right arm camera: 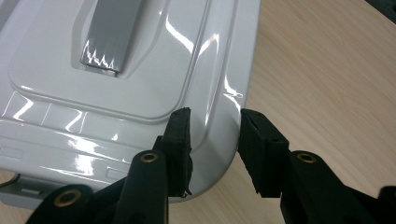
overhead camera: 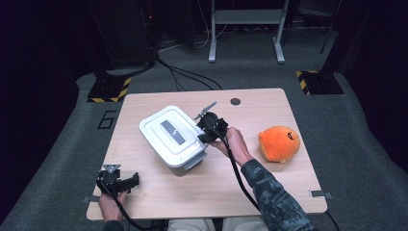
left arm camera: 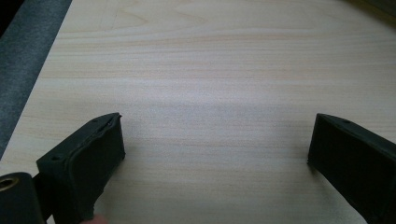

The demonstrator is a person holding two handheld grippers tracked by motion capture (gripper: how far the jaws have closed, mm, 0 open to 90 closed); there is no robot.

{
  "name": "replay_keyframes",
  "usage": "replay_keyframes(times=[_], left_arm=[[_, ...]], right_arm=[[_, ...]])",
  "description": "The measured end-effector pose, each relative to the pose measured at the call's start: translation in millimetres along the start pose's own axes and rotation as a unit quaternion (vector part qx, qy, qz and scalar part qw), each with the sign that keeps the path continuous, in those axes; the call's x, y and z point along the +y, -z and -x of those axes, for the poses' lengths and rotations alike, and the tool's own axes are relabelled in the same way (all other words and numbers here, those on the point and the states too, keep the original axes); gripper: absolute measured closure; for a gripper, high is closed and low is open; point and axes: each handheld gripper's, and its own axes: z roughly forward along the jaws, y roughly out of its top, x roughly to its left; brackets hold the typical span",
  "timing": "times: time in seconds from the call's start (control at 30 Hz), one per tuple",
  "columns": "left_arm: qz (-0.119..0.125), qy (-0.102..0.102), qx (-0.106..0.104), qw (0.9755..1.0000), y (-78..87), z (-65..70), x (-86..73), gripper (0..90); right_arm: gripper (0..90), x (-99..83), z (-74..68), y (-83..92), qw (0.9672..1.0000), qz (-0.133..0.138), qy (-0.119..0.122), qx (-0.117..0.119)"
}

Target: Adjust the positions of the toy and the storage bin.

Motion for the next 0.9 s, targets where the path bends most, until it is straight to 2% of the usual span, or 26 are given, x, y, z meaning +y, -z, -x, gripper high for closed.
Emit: replay_keyframes(times=[0.17, 0.27, 0.3, 0.37, 0.4, 0.53, 0.63, 0.8, 0.9], left_arm=[[0.002, 0.001, -0.001, 1.0, 0.4, 0.6, -0.4, 4.4], [0.001, 0.0, 0.001, 1.0, 0.6, 0.5, -0.3, 4.4], [0.002, 0.0, 0.0, 1.0, 0.5, 0.6, -0.3, 4.4], [0.002, -0.003, 0.0, 1.0, 0.5, 0.8, -0.1, 4.4], [0.0, -0.004, -0.003, 1.0, 0.5, 1.5, 0.1, 4.3], [-0.004, -0.025, -0.022, 0.9994, -0.9, 3.7, 2.4, 3.7], [-0.007, -0.032, -0.032, 0.999, -1.6, 5.3, 2.8, 2.6], [-0.031, -0.044, -0.043, 0.9976, -2.6, 8.6, 8.2, 0.0], [-0.047, -0.05, -0.058, 0.996, -3.4, 12.5, 13.8, 0.0]], right_arm=[[63.7, -6.3, 5.2, 5.6, 0.9999, -0.008, 0.011, 0.001], [63.9, -9.7, 7.7, 8.6, 0.9999, -0.012, 0.007, 0.001], [63.9, -10.7, 7.2, 9.1, 0.9999, -0.01, -0.004, -0.001], [64.0, -13.6, 10.0, 11.3, 0.9999, -0.012, -0.001, 0.003], [64.1, -15.0, 11.8, 12.1, 0.9999, -0.011, 0.003, 0.002], [64.2, -20.6, 15.3, 15.8, 0.9999, -0.01, -0.001, 0.0], [64.3, -25.1, 18.1, 18.1, 1.0, -0.006, -0.003, 0.001], [64.8, -31.6, 25.1, 22.6, 1.0, -0.007, -0.004, 0.0], [65.1, -35.1, 28.8, 25.3, 0.9999, -0.009, -0.009, -0.005]])
